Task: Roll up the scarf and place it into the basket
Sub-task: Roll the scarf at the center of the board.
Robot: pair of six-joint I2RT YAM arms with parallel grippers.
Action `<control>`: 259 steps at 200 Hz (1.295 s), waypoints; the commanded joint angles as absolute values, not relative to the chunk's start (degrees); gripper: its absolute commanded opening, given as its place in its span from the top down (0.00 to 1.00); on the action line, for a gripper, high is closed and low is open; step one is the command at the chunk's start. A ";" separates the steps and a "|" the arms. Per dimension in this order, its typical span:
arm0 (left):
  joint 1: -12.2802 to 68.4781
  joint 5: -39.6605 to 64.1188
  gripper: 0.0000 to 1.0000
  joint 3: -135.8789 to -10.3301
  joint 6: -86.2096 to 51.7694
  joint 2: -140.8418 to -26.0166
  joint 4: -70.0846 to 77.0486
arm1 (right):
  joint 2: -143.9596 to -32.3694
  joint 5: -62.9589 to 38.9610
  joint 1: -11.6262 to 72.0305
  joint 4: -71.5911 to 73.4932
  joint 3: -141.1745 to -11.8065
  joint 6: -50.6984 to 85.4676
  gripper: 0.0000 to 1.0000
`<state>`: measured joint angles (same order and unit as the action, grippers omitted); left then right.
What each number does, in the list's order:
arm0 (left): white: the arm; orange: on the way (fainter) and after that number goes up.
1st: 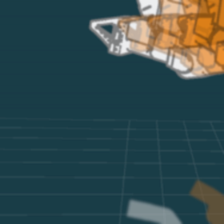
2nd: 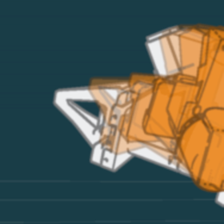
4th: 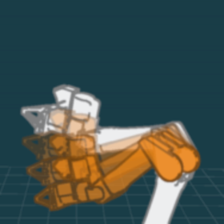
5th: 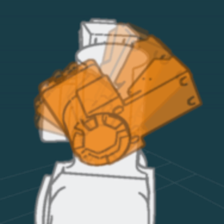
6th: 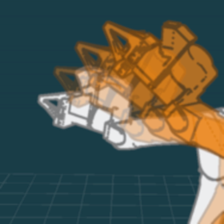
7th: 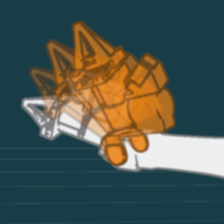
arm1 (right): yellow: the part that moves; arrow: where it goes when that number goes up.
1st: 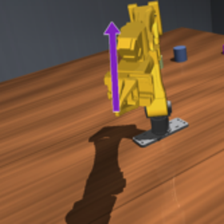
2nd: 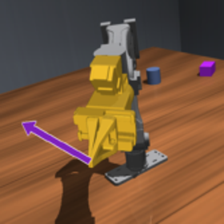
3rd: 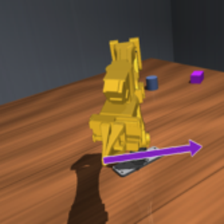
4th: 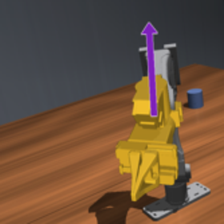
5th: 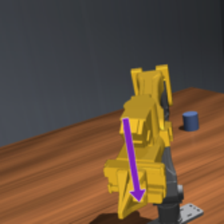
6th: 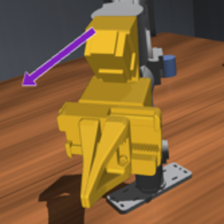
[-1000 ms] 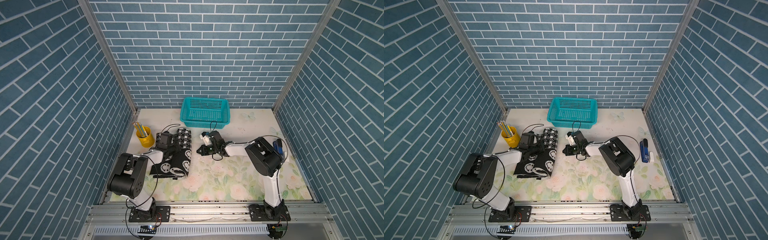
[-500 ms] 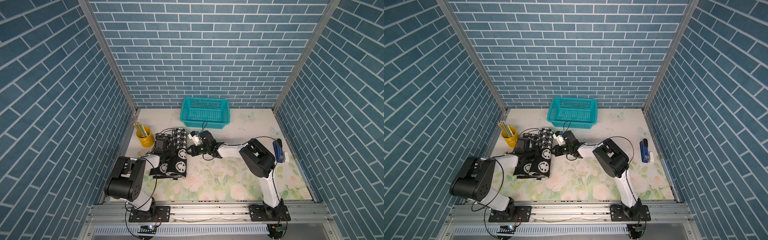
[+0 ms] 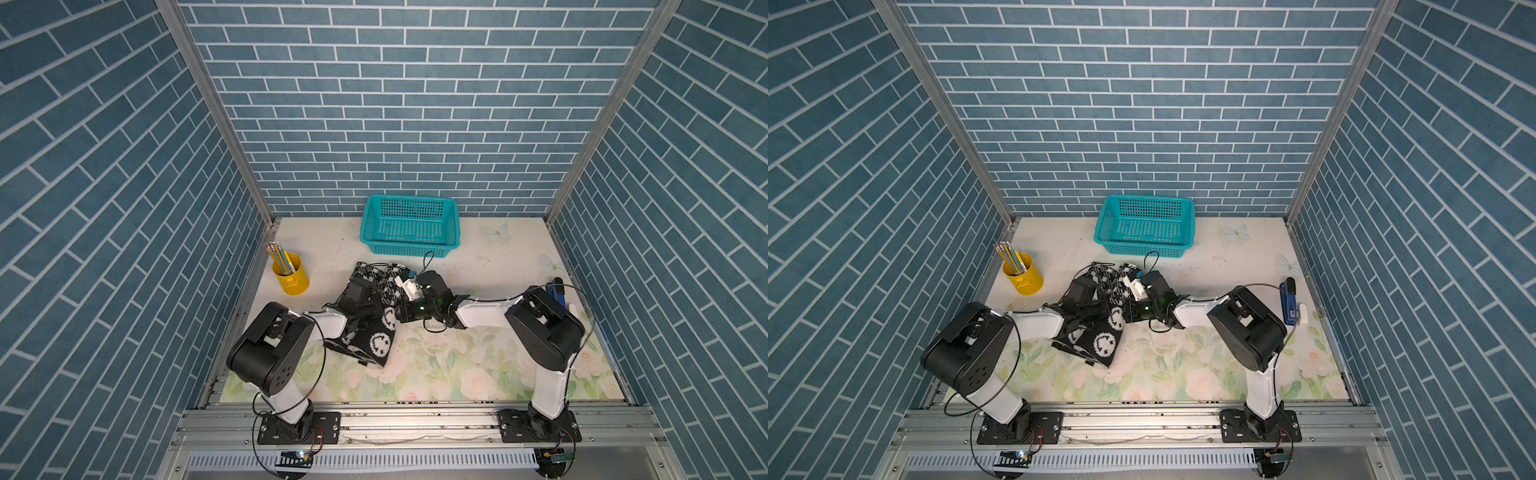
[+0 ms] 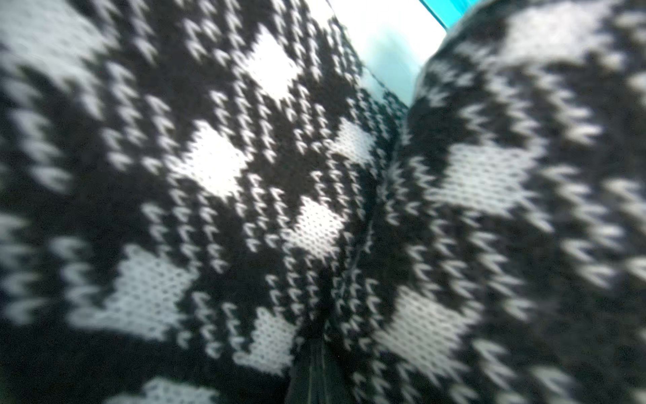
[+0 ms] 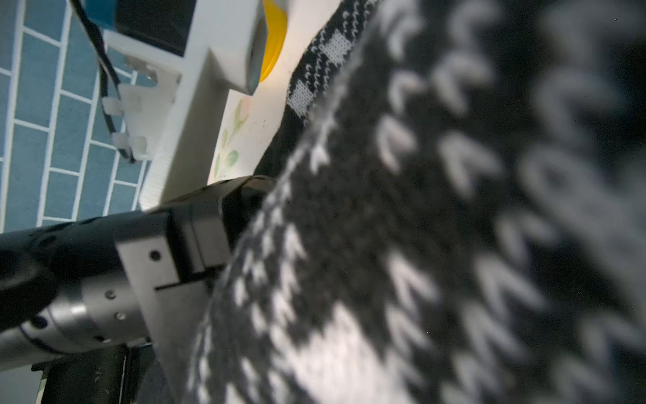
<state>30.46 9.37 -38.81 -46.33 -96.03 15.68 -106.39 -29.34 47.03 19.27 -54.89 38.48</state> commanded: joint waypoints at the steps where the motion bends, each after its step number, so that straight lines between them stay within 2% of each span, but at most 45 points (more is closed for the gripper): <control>1: 37.32 19.30 1.00 -42.10 -51.59 -98.26 15.96 | -98.83 -27.68 49.15 22.30 -54.85 36.41 1.00; 23: 35.18 18.29 1.00 -42.58 -50.71 -96.60 13.03 | -96.20 -24.75 49.13 17.63 -54.71 35.01 1.00; 48: 27.08 19.31 1.00 -40.13 -48.47 -95.20 11.32 | -98.21 -23.87 49.13 13.77 -57.38 33.74 1.00; 86: 15.73 18.26 0.87 -38.67 -41.93 -90.84 4.98 | -101.78 -24.77 49.46 12.51 -62.00 33.37 1.00; 129: 8.98 16.08 0.83 -40.70 -37.16 -85.28 -2.03 | -110.77 -27.09 49.57 10.79 -70.42 32.43 1.00; 173: 8.59 18.51 0.82 -40.97 -36.22 -79.68 -3.94 | -116.27 -27.57 49.48 14.39 -72.13 32.61 1.00; 191: 8.61 18.69 0.82 -40.74 -35.65 -78.93 -4.30 | -112.33 -25.55 49.44 16.69 -71.16 31.42 1.00; 223: 10.01 20.73 0.82 -40.83 -36.56 -79.51 -2.07 | -104.88 -20.50 49.08 10.13 -77.32 25.96 1.00; 225: 10.22 20.78 0.82 -41.04 -36.61 -79.53 -1.99 | -104.38 -20.20 49.05 9.56 -77.73 25.74 0.98; 229: 10.98 21.02 0.82 -41.45 -36.68 -79.68 -1.87 | -103.43 -19.44 48.95 8.50 -78.21 25.13 0.92; 235: 12.17 21.43 0.82 -42.20 -36.65 -79.79 -1.76 | -102.18 -17.44 48.91 6.02 -78.76 24.44 0.90; 251: 16.76 21.40 0.82 -45.53 -35.97 -80.62 -2.60 | -98.75 -12.59 48.20 -0.57 -77.87 23.27 0.90; 259: 19.53 20.42 0.82 -48.04 -35.59 -81.43 -4.11 | -96.79 -10.33 47.55 -2.88 -75.49 23.67 0.94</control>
